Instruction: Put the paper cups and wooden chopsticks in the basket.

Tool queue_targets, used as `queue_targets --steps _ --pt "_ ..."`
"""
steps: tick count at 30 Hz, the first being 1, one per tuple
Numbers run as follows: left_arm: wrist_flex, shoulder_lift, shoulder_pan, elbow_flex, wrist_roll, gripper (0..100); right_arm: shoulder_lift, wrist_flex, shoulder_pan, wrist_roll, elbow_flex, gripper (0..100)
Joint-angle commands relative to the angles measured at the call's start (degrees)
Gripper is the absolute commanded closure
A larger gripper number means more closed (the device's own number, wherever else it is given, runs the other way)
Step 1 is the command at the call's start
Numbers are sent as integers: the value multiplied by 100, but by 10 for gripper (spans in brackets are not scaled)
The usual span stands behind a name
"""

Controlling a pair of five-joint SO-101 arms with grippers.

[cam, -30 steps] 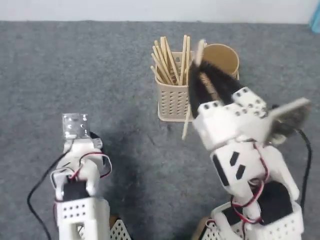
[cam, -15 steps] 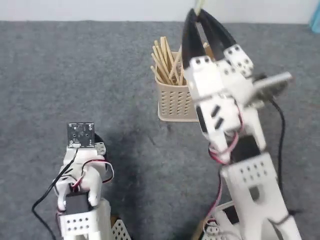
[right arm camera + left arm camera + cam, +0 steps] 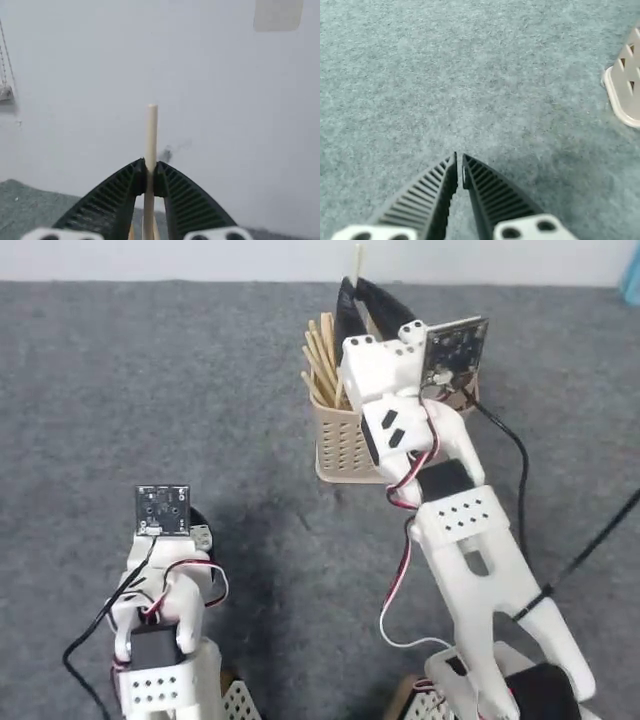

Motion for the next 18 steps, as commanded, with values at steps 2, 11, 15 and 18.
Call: queue_targets --steps 2,11,15,18 --pt "26 -88 35 -31 -53 984 -66 163 -66 -26 167 809" --pt "18 -79 35 -31 -53 984 -1490 2607 -101 -70 -879 789" --pt "18 -79 35 -31 -53 984 -2334 3767 -171 -70 -1002 789" --pt "26 -79 35 -31 -53 984 -3046 4629 -163 -70 -905 790"
